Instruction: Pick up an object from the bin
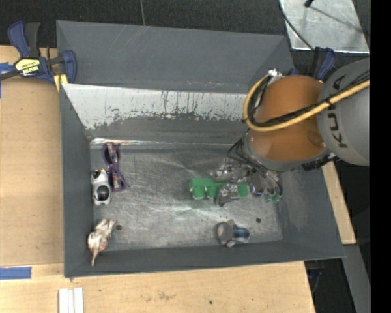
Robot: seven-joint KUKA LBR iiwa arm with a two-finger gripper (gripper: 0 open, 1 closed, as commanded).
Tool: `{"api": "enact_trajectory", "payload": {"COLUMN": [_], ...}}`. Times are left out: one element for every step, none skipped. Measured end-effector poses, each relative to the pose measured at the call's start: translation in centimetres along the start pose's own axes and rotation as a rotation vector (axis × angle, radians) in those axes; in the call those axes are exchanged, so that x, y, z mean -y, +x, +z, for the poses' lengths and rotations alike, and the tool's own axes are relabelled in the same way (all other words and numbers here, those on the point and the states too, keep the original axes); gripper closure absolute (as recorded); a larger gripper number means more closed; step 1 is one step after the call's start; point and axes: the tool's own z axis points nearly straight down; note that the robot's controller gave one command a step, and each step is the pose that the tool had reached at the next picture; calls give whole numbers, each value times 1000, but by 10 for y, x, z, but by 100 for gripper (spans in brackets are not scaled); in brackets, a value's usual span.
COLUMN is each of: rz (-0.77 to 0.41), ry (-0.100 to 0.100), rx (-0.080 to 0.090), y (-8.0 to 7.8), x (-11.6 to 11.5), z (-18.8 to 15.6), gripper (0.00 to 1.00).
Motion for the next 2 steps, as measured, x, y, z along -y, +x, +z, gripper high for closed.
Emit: {"api": "enact_trajectory", "payload": {"rz": [-10,4], "ry": [-5,1], "rx": [-29,-18], "y": [10,-11], "x": [21,6], "z": [-11,-75], "gripper": [100,100]}}
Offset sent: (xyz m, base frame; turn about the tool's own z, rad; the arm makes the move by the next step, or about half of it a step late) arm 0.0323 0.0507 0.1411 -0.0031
